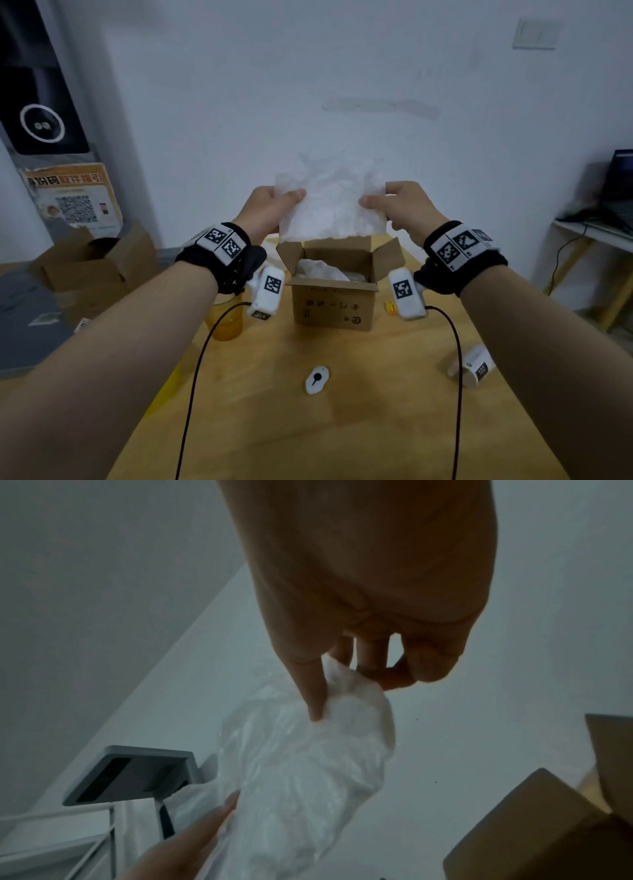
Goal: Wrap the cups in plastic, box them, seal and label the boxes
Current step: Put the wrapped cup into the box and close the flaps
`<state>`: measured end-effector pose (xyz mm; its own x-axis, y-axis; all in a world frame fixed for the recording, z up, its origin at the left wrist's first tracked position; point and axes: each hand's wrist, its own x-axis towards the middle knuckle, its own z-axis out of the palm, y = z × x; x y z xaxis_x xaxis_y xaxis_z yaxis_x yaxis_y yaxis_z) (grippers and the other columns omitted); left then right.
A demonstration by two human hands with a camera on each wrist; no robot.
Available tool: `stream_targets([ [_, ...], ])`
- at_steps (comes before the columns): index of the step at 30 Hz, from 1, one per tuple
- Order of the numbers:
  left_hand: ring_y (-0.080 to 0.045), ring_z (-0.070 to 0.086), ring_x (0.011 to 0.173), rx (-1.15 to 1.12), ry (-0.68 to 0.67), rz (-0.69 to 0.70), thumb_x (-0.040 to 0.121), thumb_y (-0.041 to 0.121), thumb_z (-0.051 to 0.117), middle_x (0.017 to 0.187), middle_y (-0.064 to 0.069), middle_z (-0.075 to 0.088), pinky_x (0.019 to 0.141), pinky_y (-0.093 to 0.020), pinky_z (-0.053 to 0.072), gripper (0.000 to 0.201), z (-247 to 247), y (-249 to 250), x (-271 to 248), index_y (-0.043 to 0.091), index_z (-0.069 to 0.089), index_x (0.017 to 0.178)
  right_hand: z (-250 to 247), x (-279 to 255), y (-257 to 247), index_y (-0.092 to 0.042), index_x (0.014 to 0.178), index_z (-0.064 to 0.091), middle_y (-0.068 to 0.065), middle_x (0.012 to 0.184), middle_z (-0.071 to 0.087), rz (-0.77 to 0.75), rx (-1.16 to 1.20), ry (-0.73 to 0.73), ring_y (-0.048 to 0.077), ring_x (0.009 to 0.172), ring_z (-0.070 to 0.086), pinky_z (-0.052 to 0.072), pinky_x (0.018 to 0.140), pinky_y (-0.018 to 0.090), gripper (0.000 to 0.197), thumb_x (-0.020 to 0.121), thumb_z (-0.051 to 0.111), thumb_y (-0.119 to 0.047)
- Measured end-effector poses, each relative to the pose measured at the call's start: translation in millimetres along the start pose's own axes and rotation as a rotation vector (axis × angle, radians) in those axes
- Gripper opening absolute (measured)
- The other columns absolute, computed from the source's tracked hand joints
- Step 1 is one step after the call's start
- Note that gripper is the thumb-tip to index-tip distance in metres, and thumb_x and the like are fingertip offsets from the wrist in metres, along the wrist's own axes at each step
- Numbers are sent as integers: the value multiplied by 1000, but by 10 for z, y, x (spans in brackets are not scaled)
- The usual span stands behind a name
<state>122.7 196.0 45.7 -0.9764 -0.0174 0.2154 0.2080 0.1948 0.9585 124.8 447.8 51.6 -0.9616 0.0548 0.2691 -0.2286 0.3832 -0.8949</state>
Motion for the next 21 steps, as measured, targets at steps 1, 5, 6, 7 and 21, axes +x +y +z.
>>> stream_targets([
  [1,-24,74,99,22,-5,9,99,31,67,108,-6,74,81,-35,60,21,6,-22,52,12,67,108,-31,42,39,-6,85,67,-1,75,52,17,-23,-11,15,63,45,34,54,25,28,84,83,-28],
  [5,-28,69,93,125,-88,91,95,11,66,108,-8,63,75,-42,59,23,39,-132,290,23,55,112,-82,240,159,-12,73,57,3,69,38,97,-21,-75,17,51,33,30,44,26,28,85,81,-7],
  [6,-30,67,90,157,-110,87,95,3,63,106,-10,63,74,-43,58,25,63,-161,343,25,57,106,-69,277,175,-12,81,60,5,70,44,114,-2,-80,17,47,39,34,41,24,23,86,77,3],
  [7,-30,64,88,211,-119,89,93,-4,60,103,-11,63,72,-41,55,27,88,-200,406,23,62,95,-44,317,189,-10,93,63,8,72,52,127,0,-78,18,45,48,40,41,23,23,87,73,9],
  [21,-23,55,76,1224,-466,-92,96,10,62,97,-16,71,64,-30,44,15,566,-608,1101,3,74,101,359,940,314,-21,146,53,16,142,47,126,-1015,-444,33,99,59,53,72,38,65,86,73,-5],
])
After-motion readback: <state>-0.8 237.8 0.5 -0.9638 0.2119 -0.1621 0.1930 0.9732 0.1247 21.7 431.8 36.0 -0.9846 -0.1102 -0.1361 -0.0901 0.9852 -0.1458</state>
